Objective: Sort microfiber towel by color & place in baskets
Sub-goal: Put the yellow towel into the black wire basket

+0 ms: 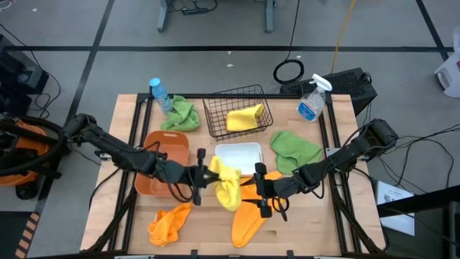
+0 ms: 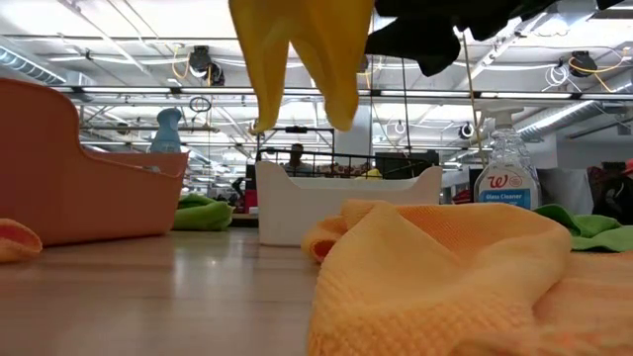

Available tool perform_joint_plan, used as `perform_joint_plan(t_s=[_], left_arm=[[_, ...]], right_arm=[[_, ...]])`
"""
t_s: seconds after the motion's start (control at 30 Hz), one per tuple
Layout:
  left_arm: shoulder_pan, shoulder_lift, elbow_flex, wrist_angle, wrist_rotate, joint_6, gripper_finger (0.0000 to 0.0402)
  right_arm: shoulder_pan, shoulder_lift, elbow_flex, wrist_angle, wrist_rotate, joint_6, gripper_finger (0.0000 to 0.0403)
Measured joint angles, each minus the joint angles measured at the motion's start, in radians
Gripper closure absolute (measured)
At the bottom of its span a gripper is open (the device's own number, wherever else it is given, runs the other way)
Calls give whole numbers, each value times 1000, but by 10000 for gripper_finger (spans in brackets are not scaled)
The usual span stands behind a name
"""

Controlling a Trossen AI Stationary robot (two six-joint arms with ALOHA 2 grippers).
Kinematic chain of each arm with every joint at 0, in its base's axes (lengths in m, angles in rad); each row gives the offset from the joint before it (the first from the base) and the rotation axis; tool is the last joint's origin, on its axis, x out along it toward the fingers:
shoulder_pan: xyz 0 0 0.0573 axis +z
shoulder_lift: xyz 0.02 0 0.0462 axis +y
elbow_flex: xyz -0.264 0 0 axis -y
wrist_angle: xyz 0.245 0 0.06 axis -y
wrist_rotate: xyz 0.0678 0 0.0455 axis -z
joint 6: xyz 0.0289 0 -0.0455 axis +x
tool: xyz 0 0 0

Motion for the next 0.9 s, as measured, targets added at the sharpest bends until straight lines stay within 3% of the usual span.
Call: perform_joint_plan(t_s=[0.53, 0.73, 0.9], left_arm=[[223, -103, 0, 6, -9, 72, 392], [311, -108, 0, 79, 10, 122, 392], [384, -108, 0, 102, 53, 123, 392]], right_arm=[[-22, 0, 0, -7, 66, -29, 161], [-28, 0, 0, -7, 70, -62, 161], [-26, -22, 1, -5, 253, -150, 161]])
